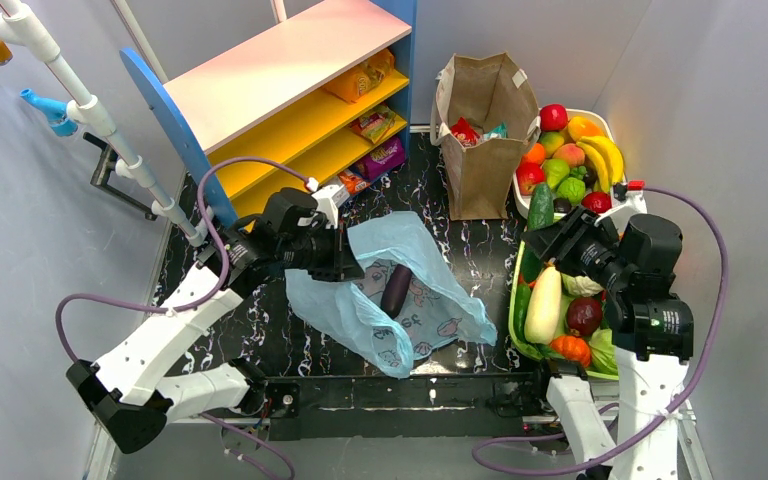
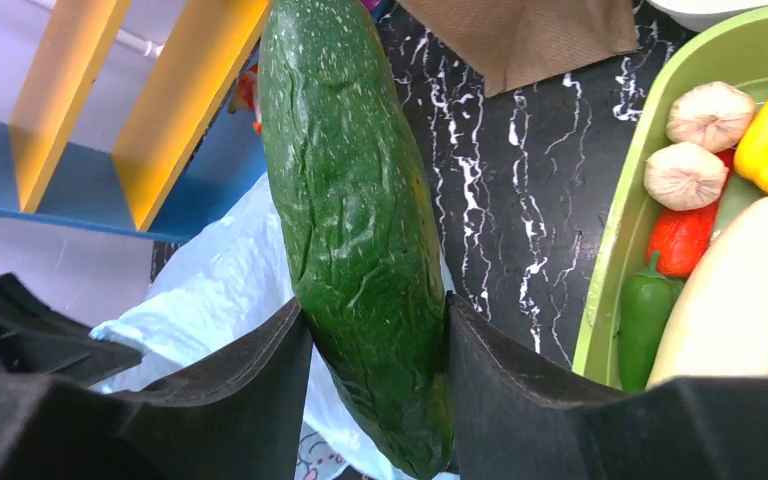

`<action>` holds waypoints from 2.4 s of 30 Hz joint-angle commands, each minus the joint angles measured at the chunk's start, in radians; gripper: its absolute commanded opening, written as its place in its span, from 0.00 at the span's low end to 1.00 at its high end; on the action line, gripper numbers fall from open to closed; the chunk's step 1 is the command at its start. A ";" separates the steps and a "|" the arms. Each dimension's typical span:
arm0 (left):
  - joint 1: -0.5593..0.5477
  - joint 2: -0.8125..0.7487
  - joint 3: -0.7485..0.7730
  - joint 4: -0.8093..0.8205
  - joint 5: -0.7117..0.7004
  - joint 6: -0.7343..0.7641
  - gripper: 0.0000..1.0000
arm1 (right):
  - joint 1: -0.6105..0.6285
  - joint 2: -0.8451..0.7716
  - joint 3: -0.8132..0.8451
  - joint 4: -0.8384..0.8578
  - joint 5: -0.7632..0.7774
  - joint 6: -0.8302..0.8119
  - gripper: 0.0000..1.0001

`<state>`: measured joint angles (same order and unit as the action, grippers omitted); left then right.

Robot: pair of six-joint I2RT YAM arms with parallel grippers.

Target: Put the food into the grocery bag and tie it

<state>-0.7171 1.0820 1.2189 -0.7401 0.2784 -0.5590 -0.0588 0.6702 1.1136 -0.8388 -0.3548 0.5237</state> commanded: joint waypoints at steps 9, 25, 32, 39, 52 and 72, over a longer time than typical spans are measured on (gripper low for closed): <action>0.015 0.076 0.043 0.087 -0.088 -0.179 0.00 | 0.045 0.057 0.262 -0.089 -0.245 0.026 0.01; 0.015 0.253 0.167 0.200 -0.116 -0.348 0.00 | 0.711 0.209 0.232 -0.104 0.100 0.113 0.01; 0.015 0.218 0.118 0.190 -0.109 -0.338 0.00 | 0.798 0.269 0.155 -0.084 0.132 0.157 0.01; 0.015 0.212 0.114 0.159 -0.081 -0.293 0.00 | 0.800 0.399 0.170 -0.143 0.174 0.147 0.01; 0.015 0.151 0.084 0.133 -0.067 -0.276 0.00 | 0.800 0.751 0.403 -0.041 0.200 0.133 0.01; 0.015 0.048 0.038 0.016 -0.220 -0.256 0.00 | 0.800 1.079 0.814 -0.163 0.150 -0.100 0.61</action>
<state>-0.7059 1.1522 1.2752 -0.6721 0.0915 -0.8373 0.7353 1.8109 1.9470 -1.0236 -0.1331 0.4447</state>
